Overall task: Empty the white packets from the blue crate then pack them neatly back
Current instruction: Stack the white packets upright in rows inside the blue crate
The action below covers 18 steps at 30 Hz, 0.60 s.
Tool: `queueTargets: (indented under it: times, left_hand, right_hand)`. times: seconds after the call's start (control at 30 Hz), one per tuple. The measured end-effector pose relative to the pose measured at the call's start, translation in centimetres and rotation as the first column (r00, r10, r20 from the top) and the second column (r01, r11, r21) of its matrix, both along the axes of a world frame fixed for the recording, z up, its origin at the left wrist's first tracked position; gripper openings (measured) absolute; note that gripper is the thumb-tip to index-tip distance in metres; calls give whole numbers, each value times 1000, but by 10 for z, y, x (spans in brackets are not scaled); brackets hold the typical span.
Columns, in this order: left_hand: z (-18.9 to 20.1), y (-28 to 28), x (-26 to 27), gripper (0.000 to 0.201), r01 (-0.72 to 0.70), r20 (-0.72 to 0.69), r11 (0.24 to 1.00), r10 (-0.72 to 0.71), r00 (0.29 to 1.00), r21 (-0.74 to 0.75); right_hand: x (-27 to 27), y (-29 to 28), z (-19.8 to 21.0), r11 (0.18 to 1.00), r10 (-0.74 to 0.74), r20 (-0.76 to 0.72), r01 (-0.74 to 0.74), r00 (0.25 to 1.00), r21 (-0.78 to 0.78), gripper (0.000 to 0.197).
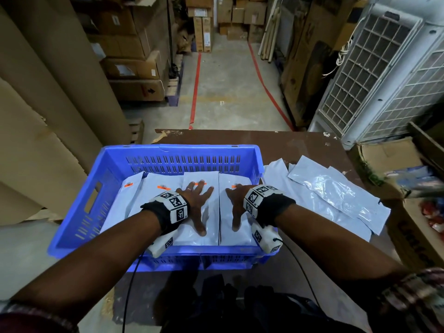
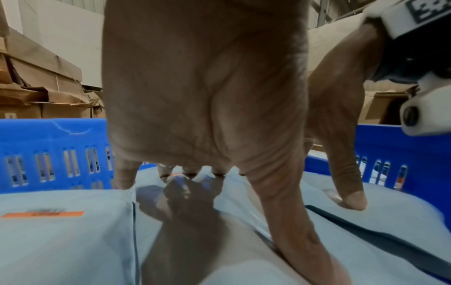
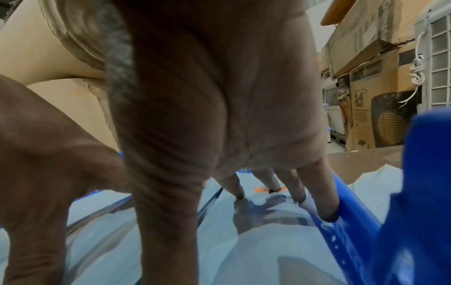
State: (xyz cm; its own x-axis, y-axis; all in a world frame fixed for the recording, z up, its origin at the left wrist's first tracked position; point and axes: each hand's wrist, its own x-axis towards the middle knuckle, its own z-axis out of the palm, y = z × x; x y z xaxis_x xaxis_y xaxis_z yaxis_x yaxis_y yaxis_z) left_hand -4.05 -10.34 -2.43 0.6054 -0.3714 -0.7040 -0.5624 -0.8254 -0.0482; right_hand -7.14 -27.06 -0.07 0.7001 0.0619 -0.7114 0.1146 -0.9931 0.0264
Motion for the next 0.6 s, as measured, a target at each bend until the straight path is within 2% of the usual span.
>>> queueTargets:
  times: [0.13,0.33,0.47,0.5,0.6]
  left_hand:
    - [-1,-3,1,143,-5,-12,1000,5,1000,17]
    - [5,-9,0,143,-10,6,1000,10,1000,13]
    - [16,-9,8,142,-99,-36,993,97,995,-62]
    - [18,-8,10,142,-114,-46,991,111,993,-74]
    - [28,-11,11,139,-150,-68,980,141,988,-134]
  right_hand:
    - [1,-1,-2,1000,14,1,-14,1000,14,126]
    - [-1,-6,7,999,0,40,-2,999,51,105]
    - [1,-18,15,991,-45,86,34,995,131,68]
    - [0,-21,18,987,-58,101,42,993,153,67]
    - [-4,-31,27,970,-107,125,76,986,229,87]
